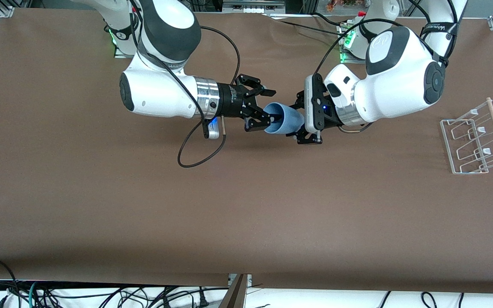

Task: Transfer cup to left arm and place on rack
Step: 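Open the right gripper and withdraw while the left gripper carries the cup, then lower the cup onto the white rack peg with the left gripper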

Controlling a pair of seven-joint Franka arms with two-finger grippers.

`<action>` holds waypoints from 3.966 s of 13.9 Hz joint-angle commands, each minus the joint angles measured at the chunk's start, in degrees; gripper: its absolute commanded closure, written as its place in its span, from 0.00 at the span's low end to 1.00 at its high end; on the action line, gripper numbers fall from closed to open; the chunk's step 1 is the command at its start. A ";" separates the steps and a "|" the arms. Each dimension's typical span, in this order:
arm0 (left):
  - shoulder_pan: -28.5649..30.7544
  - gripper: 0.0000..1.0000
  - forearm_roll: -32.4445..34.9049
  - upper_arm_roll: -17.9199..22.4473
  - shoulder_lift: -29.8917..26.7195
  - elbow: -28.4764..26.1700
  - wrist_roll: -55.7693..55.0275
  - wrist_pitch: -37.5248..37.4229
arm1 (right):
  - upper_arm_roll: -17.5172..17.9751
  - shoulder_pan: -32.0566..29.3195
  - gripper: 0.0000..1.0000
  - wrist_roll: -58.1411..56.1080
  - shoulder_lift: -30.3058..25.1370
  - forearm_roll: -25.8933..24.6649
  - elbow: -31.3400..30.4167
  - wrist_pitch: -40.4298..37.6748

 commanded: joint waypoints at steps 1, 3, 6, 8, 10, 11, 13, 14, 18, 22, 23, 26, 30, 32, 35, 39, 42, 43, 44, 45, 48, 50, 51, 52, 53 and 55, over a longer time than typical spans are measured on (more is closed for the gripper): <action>0.89 1.00 1.03 1.28 -0.55 0.67 1.04 -3.37 | -0.44 -1.71 0.01 0.40 0.79 0.55 3.18 -1.52; 1.06 1.00 1.21 3.30 -0.81 1.02 2.00 -6.70 | -0.53 -4.17 0.01 -0.47 0.26 -0.76 4.05 -4.92; 1.93 1.00 6.11 7.69 -1.25 1.11 4.81 -12.33 | -0.61 -8.47 0.01 -5.12 -1.66 -4.45 5.11 -13.87; 3.25 1.00 10.41 10.59 -1.87 1.19 6.57 -16.80 | -1.05 -12.51 0.01 -12.05 -4.39 -6.39 4.67 -23.96; 3.43 1.00 19.27 12.71 -3.01 1.20 7.45 -19.10 | -5.60 -13.76 0.01 -19.43 -6.59 -8.75 4.50 -33.20; 4.04 1.00 24.10 13.15 -3.10 1.19 7.63 -20.07 | -8.50 -13.76 0.01 -23.90 -7.38 -9.90 4.24 -37.51; 5.45 1.00 32.45 13.68 -3.80 1.11 8.33 -20.61 | -14.30 -13.76 0.01 -32.96 -9.31 -10.61 2.22 -44.38; 5.63 1.00 37.54 14.29 -3.80 1.11 8.60 -20.52 | -15.46 -13.76 0.01 -35.79 -10.28 -12.87 1.78 -46.15; 7.47 1.00 59.34 15.17 -3.80 0.50 10.44 -20.00 | -15.21 -13.67 0.01 -49.83 -18.70 -27.45 -6.89 -44.51; 10.98 1.00 78.69 15.70 -2.23 -4.06 8.00 -17.80 | -11.79 -15.94 0.01 -66.45 -28.29 -42.92 -19.65 -36.61; 12.04 1.00 82.47 17.18 -1.70 -5.99 5.81 -15.71 | -10.21 -17.26 0.01 -70.58 -29.18 -46.09 -20.98 -35.02; 13.80 1.00 92.93 21.58 -1.61 -13.20 1.05 -4.30 | -5.20 -20.17 0.01 -80.61 -29.28 -56.55 -21.60 -30.10; 15.47 1.00 105.78 22.47 -1.43 -17.26 -3.61 0.92 | -3.51 -21.32 0.01 -92.13 -29.27 -63.16 -24.51 -21.39; 15.48 1.00 109.81 22.47 -1.43 -19.45 -5.89 1.19 | -3.43 -21.14 0.01 -92.42 -29.45 -64.66 -24.25 -21.38; 15.30 1.00 117.74 22.47 -1.52 -23.32 -14.41 3.47 | -3.08 -20.79 0.01 -92.50 -29.36 -65.19 -23.63 -21.73; 14.16 1.00 124.84 22.47 -1.08 -28.41 -25.29 3.65 | -2.99 -20.53 0.01 -92.59 -29.10 -66.77 -22.84 -21.82; 14.07 1.00 127.68 22.47 -0.56 -30.71 -31.91 3.74 | -2.99 -20.53 0.01 -92.50 -28.84 -67.47 -21.88 -21.91; 13.98 1.00 127.77 22.47 -0.20 -30.71 -32.35 3.65 | -2.99 -20.44 0.01 -92.42 -28.57 -67.91 -21.26 -22.43; 13.89 1.00 127.86 22.47 0.15 -30.71 -33.32 3.74 | -3.07 -20.44 0.01 -92.42 -28.48 -67.83 -21.08 -22.70; 13.89 1.00 127.86 22.47 0.41 -30.71 -33.93 3.83 | -3.08 -20.44 0.01 -92.50 -28.40 -67.74 -20.99 -22.70; 13.81 1.00 127.86 22.47 1.29 -30.80 -34.47 4.70 | -3.16 -20.53 0.01 -92.50 -27.35 -67.65 -19.68 -22.70; 13.81 1.00 127.86 22.47 1.56 -31.58 -36.13 4.71 | -3.16 -20.53 0.01 -92.59 -27.25 -67.48 -19.23 -22.79; 13.81 1.00 127.86 22.47 1.56 -31.59 -36.23 5.05 | -3.16 -20.53 0.01 -92.68 -27.25 -67.30 -19.23 -22.79; 13.81 0.87 127.86 22.47 1.65 -31.50 -36.14 5.49 | -3.16 -20.53 0.01 -92.59 -27.25 -67.30 -19.23 -22.79; 13.89 0.23 127.86 22.47 1.56 -31.41 -35.53 5.50 | -3.16 -20.44 0.01 -92.24 -27.25 -67.30 -19.23 -23.14; 13.89 0.00 126.64 22.47 1.03 -30.89 -35.26 5.41 | -3.08 -20.44 0.01 -92.07 -27.25 -67.30 -19.23 -23.40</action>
